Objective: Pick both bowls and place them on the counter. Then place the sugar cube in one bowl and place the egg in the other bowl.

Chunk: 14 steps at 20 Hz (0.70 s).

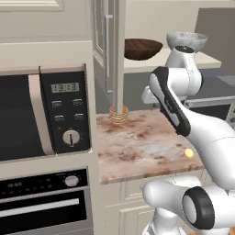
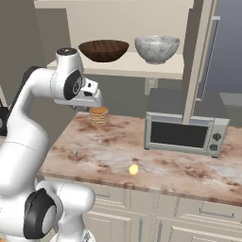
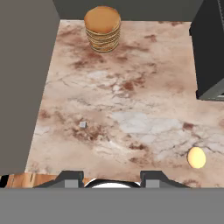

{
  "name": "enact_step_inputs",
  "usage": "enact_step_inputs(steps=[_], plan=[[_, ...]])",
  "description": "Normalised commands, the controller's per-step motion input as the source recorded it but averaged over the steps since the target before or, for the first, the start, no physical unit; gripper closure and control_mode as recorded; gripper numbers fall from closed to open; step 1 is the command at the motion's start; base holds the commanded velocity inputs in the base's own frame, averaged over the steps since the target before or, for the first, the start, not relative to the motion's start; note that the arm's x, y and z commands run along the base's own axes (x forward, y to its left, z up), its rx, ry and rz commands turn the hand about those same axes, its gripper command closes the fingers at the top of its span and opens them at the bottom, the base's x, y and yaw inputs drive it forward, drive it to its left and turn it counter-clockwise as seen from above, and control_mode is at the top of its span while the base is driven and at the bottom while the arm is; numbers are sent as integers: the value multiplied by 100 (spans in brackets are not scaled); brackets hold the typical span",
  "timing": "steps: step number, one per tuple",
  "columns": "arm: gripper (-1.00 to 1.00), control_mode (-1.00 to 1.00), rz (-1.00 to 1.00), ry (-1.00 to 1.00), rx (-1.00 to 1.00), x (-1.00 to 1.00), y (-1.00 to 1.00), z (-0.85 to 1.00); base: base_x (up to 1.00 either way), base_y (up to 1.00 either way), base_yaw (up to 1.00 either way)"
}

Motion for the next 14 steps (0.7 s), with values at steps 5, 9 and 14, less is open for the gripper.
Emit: enact_step_inputs(steps=[5,9,14], plan=[[-100,-100,0,0,0,0,-5,0,0,0,0],[-100,-100,-17,0,0,0,-40,0,0,0,0],[-100,-100,-27,0,0,1,-58,26,0,0,0]])
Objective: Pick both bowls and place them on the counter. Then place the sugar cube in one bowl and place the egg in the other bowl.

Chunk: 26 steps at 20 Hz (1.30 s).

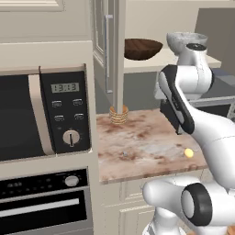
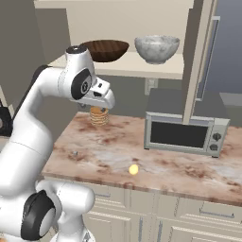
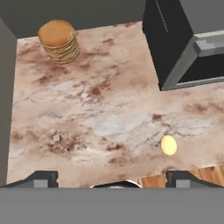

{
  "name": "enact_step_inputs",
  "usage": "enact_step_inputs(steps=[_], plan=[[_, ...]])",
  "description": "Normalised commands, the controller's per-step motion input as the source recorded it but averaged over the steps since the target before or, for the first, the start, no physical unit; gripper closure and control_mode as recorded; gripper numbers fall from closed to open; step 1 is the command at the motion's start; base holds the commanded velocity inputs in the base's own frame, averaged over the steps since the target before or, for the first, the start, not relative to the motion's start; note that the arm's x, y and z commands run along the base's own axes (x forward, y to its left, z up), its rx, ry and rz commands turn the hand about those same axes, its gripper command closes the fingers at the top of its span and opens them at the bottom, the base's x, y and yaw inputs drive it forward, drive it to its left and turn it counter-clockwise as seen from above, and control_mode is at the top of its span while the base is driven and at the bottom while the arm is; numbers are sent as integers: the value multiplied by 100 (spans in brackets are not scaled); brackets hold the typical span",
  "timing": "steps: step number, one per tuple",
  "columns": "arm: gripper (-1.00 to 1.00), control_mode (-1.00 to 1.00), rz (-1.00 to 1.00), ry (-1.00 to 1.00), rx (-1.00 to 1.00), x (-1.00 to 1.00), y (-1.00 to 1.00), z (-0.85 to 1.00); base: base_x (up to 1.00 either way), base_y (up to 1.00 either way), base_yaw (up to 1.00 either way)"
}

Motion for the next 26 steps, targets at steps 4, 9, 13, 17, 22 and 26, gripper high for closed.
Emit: enact_step_inputs(steps=[4,9,13,17,22,26], plan=[[-100,-100,-39,0,0,9,-40,45,0,0,0],[-100,-100,-44,-1,0,8,-42,41,0,0,0],[-100,-100,-25,-12,3,1,-48,31,0,0,0],[-100,-100,-16,-23,7,-3,-36,24,0,0,0],[-100,-100,-4,-19,8,-33,-28,21,0,0,0],[-100,-100,-8,-17,10,-22,-12,34,0,0,0]])
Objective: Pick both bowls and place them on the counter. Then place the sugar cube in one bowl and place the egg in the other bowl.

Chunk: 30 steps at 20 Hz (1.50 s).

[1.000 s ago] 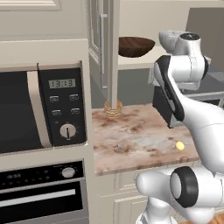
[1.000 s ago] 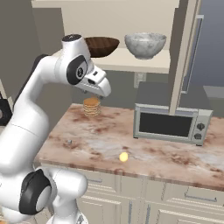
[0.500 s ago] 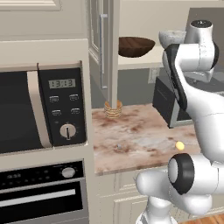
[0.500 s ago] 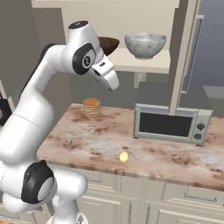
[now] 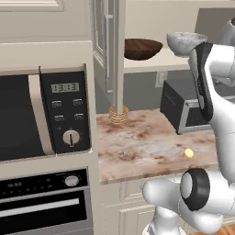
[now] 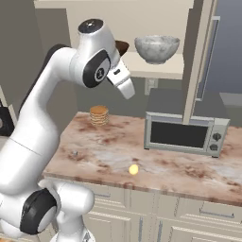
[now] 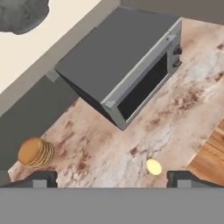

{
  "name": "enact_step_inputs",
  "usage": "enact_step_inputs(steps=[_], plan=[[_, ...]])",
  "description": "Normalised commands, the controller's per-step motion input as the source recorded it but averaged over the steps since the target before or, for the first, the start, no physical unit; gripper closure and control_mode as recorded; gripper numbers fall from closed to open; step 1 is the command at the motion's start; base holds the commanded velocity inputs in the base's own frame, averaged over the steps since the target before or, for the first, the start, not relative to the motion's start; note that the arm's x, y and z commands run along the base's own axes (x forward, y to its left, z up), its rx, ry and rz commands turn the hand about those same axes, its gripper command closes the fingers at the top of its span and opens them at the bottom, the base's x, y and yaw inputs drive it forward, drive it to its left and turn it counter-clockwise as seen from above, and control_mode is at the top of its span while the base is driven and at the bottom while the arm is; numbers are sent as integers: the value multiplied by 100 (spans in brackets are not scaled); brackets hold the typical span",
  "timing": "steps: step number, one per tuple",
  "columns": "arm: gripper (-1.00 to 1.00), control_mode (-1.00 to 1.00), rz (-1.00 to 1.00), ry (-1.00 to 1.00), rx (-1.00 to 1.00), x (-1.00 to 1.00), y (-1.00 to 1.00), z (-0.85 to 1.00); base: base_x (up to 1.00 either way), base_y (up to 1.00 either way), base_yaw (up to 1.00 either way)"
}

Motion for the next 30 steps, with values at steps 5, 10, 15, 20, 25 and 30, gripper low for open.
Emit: enact_step_inputs(steps=[5,10,15,20,25,30], plan=[[-100,-100,-18,-11,8,-1,-3,60,0,0,0],[-100,-100,-17,-19,9,5,-2,50,0,0,0],[-100,-100,-7,-15,11,15,-19,28,0,0,0],[-100,-100,0,-11,12,39,-20,12,0,0,0],[-100,-100,0,-3,5,47,-3,3,0,0,0],[-100,-100,0,0,0,34,-4,9,0,0,0]])
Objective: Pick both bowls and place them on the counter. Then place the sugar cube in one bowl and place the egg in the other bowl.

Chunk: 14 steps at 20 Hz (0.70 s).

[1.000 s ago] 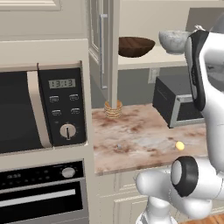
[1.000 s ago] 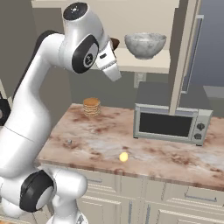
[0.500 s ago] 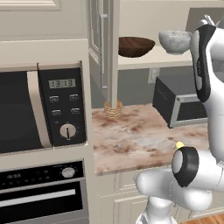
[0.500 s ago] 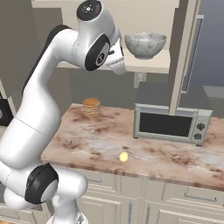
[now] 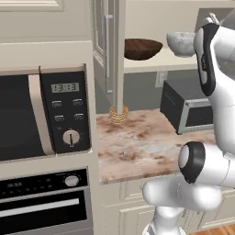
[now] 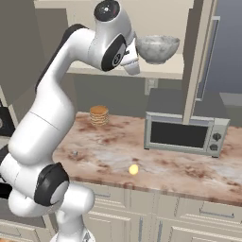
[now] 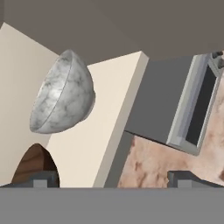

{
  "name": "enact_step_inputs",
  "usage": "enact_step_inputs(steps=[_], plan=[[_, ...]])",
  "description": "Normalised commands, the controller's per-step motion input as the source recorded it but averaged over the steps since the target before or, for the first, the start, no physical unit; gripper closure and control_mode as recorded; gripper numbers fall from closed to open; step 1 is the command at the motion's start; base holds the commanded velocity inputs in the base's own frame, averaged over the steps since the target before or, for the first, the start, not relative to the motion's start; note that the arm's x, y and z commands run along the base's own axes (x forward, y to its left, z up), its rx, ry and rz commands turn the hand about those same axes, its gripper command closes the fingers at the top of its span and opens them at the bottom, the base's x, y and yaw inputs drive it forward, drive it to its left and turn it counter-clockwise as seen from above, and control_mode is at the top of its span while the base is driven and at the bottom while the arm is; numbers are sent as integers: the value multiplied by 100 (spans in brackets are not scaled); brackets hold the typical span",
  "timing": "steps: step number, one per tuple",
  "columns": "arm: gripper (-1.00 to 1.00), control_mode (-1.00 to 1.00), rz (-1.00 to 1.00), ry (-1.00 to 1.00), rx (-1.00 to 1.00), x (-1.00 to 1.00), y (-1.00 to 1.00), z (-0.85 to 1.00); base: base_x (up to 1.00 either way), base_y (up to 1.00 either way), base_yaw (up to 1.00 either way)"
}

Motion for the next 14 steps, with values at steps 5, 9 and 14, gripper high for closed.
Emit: enact_step_inputs(steps=[5,9,14], plan=[[-100,-100,0,2,0,32,-20,14,0,0,0],[-100,-100,0,5,0,40,-10,0,0,0,0],[-100,-100,0,6,0,35,-2,0,0,0,0]])
